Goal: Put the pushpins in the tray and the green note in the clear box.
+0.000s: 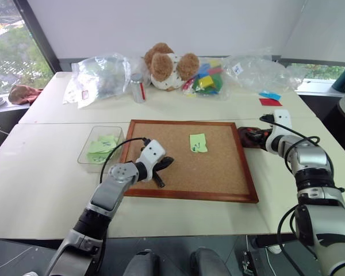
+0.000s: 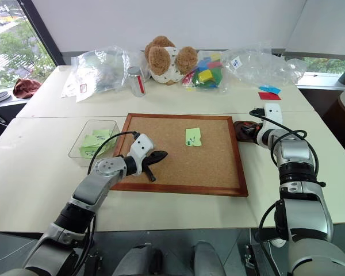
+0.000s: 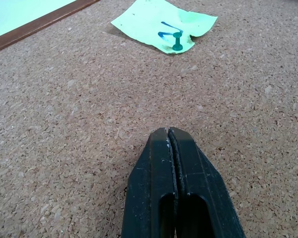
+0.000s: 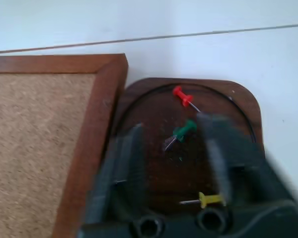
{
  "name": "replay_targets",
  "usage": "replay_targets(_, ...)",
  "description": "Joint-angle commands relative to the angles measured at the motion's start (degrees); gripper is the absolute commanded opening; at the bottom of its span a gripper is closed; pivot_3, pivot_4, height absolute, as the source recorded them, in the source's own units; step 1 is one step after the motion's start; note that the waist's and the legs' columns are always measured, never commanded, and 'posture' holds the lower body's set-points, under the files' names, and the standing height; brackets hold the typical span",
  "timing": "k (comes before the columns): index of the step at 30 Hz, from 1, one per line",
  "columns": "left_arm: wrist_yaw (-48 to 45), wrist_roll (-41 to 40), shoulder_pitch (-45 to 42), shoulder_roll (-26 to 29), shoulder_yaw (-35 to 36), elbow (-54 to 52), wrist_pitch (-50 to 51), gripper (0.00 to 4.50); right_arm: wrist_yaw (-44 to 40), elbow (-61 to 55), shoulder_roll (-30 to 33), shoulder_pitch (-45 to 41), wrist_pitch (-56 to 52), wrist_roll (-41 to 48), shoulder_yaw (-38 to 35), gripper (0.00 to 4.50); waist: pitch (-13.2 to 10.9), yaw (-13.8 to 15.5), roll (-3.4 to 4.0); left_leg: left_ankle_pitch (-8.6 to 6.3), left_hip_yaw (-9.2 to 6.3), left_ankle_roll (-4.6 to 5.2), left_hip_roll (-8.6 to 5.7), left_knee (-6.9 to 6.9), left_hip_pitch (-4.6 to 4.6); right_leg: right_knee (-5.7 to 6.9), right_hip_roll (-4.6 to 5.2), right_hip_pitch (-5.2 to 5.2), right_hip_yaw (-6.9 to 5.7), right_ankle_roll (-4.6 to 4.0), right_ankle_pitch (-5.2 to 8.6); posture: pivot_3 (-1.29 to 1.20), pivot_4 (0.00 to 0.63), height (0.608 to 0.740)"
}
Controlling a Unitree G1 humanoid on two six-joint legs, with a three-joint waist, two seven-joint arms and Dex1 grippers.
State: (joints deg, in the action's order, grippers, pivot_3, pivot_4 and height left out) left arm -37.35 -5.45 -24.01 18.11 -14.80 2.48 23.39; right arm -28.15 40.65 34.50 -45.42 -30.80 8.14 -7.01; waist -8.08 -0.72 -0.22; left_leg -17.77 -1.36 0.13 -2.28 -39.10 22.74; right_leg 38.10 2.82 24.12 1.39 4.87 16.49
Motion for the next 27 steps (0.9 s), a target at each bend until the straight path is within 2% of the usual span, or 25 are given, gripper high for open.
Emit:
replay_targets(1,-0.75,1.14,1.74,0.75,-1.43,1.49,1.69,0.0,-0.16,-2.84,0.64,-0.66,0.3,0.43,-1.15,4.43,0.0,0.0,0.0,0.0,0.0,0.0,0.0,0.0,0.0,0.0,0.0,0.0,0.0,0.0,0.0,0.0,0.15,0.74)
replay_targets(8,-1.06,1.22,1.34,0.86,-1.57,1.85,1.54,0.0,-3.19,-11.61,1.53,0.85,-4.14,2.16,-1.19,4.43,0.0,0.03,0.0,0.0,-0.01,0.0,0.0,0.0,0.0,0.0,0.0,0.0,0.0,0.0,0.0,0.0,0.15,0.74)
replay_targets(14,-1.28,1.17,1.27,1.05,-1.47,1.96,1.58,0.0,-11.34,-33.27,0.47,6.31,-12.75,7.87,2.83,4.43,0.0,-0.01,0.0,-0.01,-0.02,0.02,0.01,0.02,0.0,0.0,0.0,0.01,0.0,0.0,0.0,0.0,0.15,0.74)
replay_targets(19,-1.37,1.18,1.12,1.17,-1.34,2.15,1.55,0.0,-11.22,-44.62,-4.07,8.2,-16.98,9.17,9.22,4.43,0.0,-0.06,0.0,-0.02,-0.03,0.03,0.02,0.02,-0.02,0.0,0.0,0.01,0.0,0.0,0.0,0.0,0.15,0.74)
replay_targets(21,-1.37,1.23,1.07,1.19,-1.31,2.23,1.52,0.0,-10.89,-46.83,-6.08,8.53,-17.42,9.05,11.67,3.94,0.0,0.01,0.0,-0.02,-0.03,0.03,0.02,0.02,-0.02,0.0,0.0,0.01,0.0,0.0,0.0,0.0,0.15,0.74)
replay_targets(23,-1.36,1.26,1.06,1.2,-1.26,2.25,1.51,0.0,-10.15,-47.28,-7.95,8.51,-17.01,7.96,14.21,3.24,0.0,0.06,0.0,-0.02,-0.04,0.03,0.01,0.02,-0.02,0.0,0.0,0.01,0.0,0.0,0.0,0.0,0.15,0.74)
replay_targets(27,-1.32,1.32,1.1,1.27,-1.2,2.22,1.48,0.0,-9.18,-45.5,-10.05,8.09,-15.09,6.21,17.29,3.24,0.0,0.06,0.0,-0.02,-0.04,0.02,0.01,0.01,-0.01,-0.02,0.01,0.02,-0.01,0.0,0.0,0.0,0.15,0.74)
